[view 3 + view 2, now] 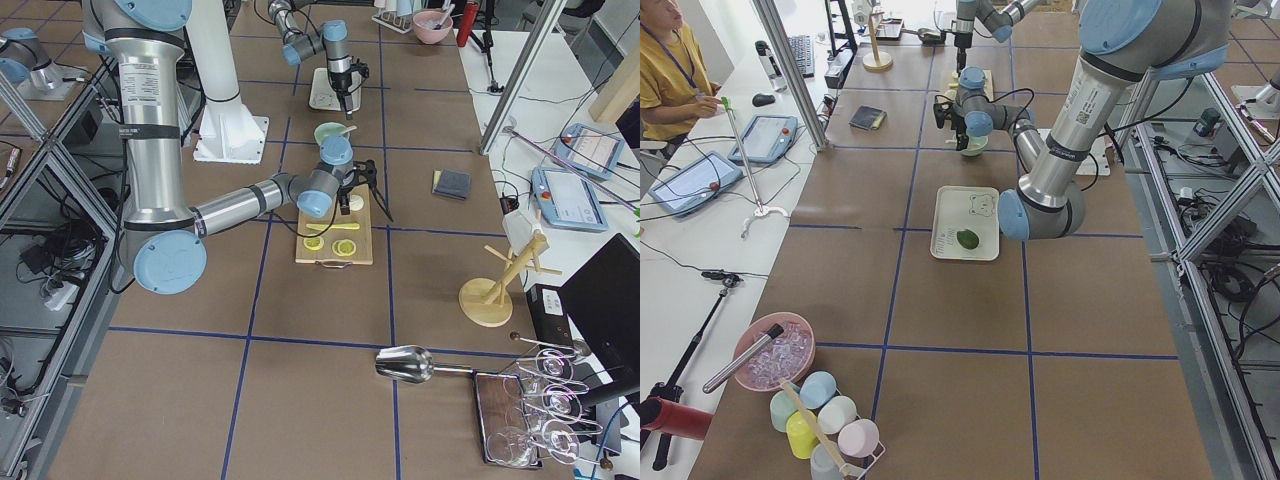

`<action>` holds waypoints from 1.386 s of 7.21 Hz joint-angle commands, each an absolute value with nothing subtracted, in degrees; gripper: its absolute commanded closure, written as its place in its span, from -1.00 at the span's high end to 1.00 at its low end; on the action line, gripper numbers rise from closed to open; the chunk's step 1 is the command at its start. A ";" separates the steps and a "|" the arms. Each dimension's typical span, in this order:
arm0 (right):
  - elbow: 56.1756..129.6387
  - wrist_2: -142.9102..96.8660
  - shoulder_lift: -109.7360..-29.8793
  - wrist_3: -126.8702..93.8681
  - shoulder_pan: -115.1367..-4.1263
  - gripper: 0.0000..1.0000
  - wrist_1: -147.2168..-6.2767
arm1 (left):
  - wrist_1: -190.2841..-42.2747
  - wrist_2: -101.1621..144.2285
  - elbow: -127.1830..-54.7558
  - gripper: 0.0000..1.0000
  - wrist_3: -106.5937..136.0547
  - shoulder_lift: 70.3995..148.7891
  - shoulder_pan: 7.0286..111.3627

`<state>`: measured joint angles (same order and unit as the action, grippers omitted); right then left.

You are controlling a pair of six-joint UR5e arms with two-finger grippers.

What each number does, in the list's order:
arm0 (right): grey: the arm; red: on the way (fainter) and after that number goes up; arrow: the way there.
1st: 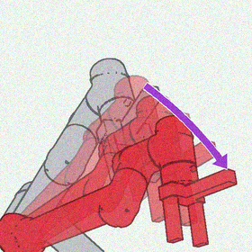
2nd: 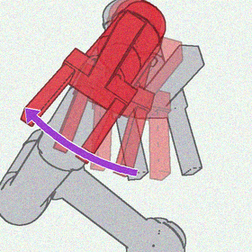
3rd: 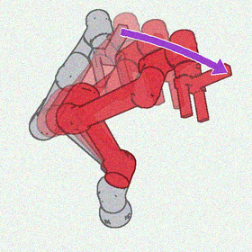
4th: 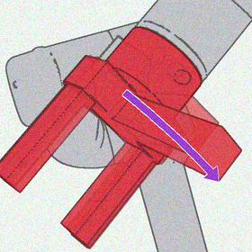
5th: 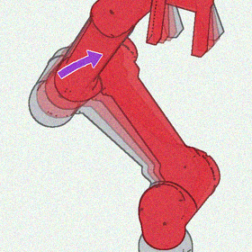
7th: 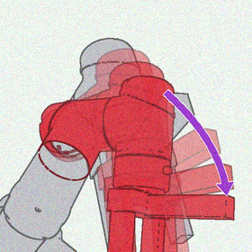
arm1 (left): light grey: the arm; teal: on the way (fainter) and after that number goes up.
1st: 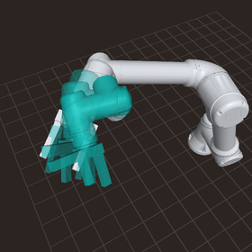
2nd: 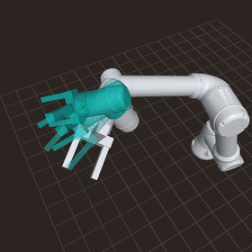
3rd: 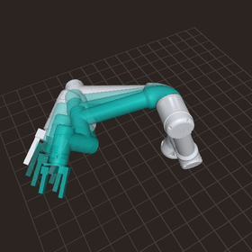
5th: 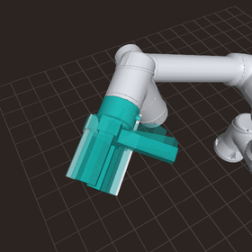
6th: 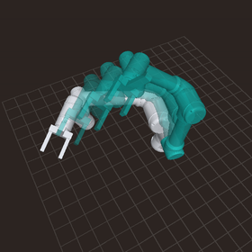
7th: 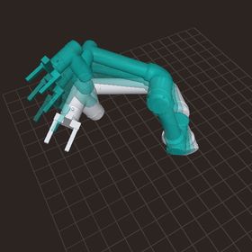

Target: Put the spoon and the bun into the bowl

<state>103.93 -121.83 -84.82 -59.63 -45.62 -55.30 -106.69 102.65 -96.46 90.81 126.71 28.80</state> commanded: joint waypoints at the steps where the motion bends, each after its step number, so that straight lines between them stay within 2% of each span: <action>1: 103.37 -115.26 -79.20 -59.15 -41.60 0.78 -68.09 | -106.70 102.66 -96.68 1.00 90.88 126.30 28.92; 3: 101.61 -114.53 -78.67 -58.89 -40.87 0.78 -68.29 | -106.79 102.57 -96.59 1.00 90.88 125.69 28.92; 4: 96.64 -114.35 -74.75 -58.80 -40.96 0.78 -68.12 | -106.79 102.57 -96.59 1.00 90.88 125.68 28.83; 5: 95.55 -114.26 -73.84 -58.71 -40.96 0.76 -68.20 | -106.79 102.57 -96.68 1.00 90.88 125.77 28.83; 6: 95.89 -114.17 -74.00 -58.71 -41.31 0.56 -68.20 | -106.79 102.57 -96.94 1.00 90.88 125.77 28.83; 8: 96.06 -114.17 -74.09 -58.71 -41.31 -0.26 -68.20 | -106.79 101.96 -96.86 1.00 90.79 125.68 28.83; 9: 96.15 -114.17 -74.18 -58.71 -41.48 -0.37 -68.12 | -106.79 101.78 -96.94 1.00 90.70 125.68 28.92; 10: 96.15 -114.08 -74.09 -58.80 -41.40 -0.37 -68.12 | -106.79 102.21 -97.20 1.00 89.22 125.51 30.57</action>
<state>96.11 -114.15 -74.11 -58.73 -41.39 -68.15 -106.79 102.01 -96.99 90.41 125.63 29.26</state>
